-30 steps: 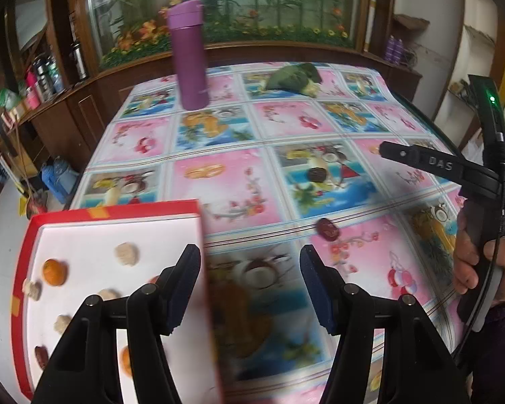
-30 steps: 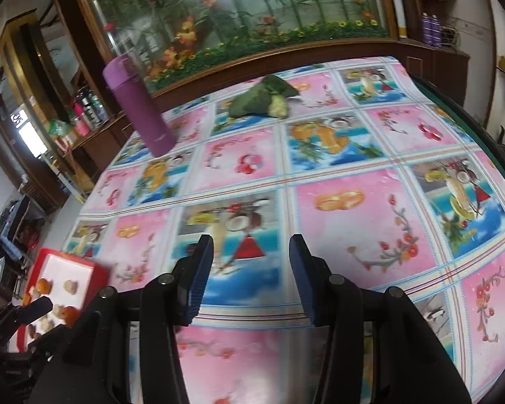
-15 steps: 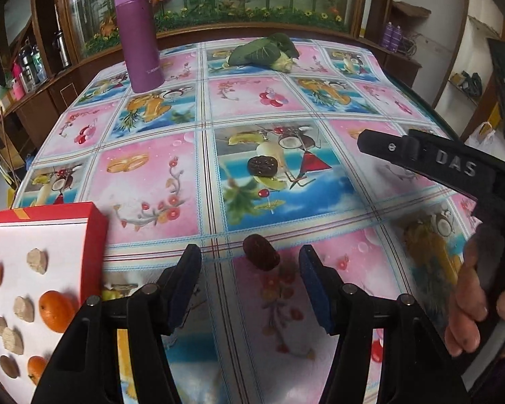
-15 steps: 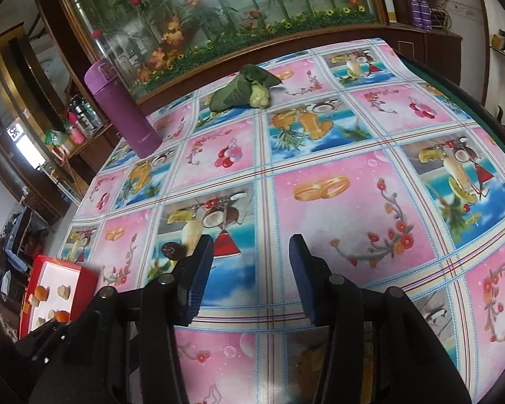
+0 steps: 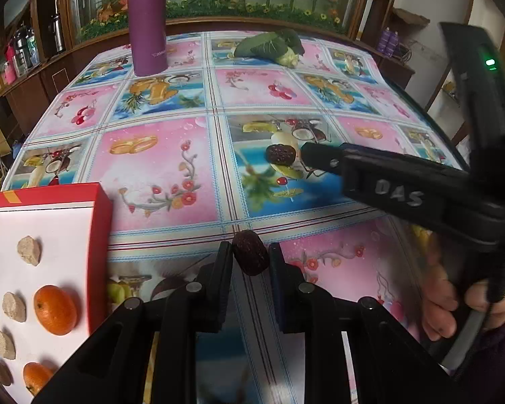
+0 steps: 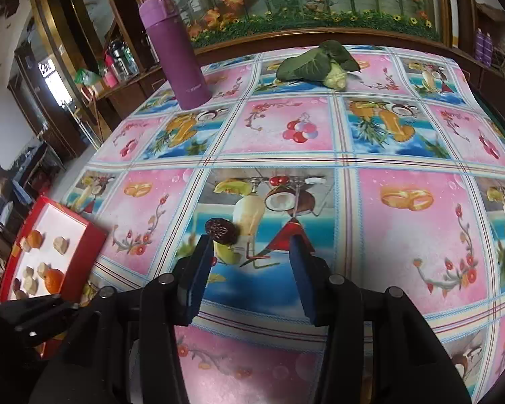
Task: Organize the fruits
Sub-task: 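Grasp a red date with the left tool while the right tool reaches toward another date, then carry both red dates over the tray and open both tools to drop them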
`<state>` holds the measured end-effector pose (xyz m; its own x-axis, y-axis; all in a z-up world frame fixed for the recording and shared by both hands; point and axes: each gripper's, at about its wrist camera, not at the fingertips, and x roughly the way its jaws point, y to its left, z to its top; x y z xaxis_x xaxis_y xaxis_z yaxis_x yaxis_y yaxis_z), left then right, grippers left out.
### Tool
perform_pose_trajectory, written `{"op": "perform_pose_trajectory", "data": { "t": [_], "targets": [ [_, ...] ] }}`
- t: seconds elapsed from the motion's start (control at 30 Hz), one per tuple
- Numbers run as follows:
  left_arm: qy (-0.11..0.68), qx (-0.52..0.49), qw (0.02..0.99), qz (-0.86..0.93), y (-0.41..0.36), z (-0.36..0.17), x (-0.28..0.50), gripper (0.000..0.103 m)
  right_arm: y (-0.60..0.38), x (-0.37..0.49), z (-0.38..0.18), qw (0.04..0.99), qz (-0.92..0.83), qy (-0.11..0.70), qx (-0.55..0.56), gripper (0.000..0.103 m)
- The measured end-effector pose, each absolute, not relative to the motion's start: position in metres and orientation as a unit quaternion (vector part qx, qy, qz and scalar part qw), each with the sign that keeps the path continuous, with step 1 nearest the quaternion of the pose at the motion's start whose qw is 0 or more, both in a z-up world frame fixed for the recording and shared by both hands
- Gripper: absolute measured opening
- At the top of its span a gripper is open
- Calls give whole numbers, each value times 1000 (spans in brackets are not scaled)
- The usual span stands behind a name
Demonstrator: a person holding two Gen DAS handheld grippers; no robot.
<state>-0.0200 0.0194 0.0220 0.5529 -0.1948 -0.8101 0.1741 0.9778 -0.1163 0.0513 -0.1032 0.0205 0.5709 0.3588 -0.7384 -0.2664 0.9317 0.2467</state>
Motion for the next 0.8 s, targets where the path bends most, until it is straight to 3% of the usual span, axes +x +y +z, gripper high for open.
{"op": "perform_pose_trajectory", "data": {
  "t": [0.5, 0.6, 0.73, 0.8],
  "targets": [
    [434, -35, 894, -105, 45, 41, -29, 21, -67, 67, 11, 884, 171, 436, 13, 48],
    [433, -37, 894, -105, 48, 41, -29, 21, -64, 67, 10, 887, 162, 433, -1, 43],
    [432, -41, 895, -103, 52, 42, -32, 21, -70, 70, 9, 889, 145, 434, 4, 26],
    [430, -44, 896, -101, 56, 44, -34, 21, -73, 70, 9, 889, 149, 434, 14, 26]
  ]
}}
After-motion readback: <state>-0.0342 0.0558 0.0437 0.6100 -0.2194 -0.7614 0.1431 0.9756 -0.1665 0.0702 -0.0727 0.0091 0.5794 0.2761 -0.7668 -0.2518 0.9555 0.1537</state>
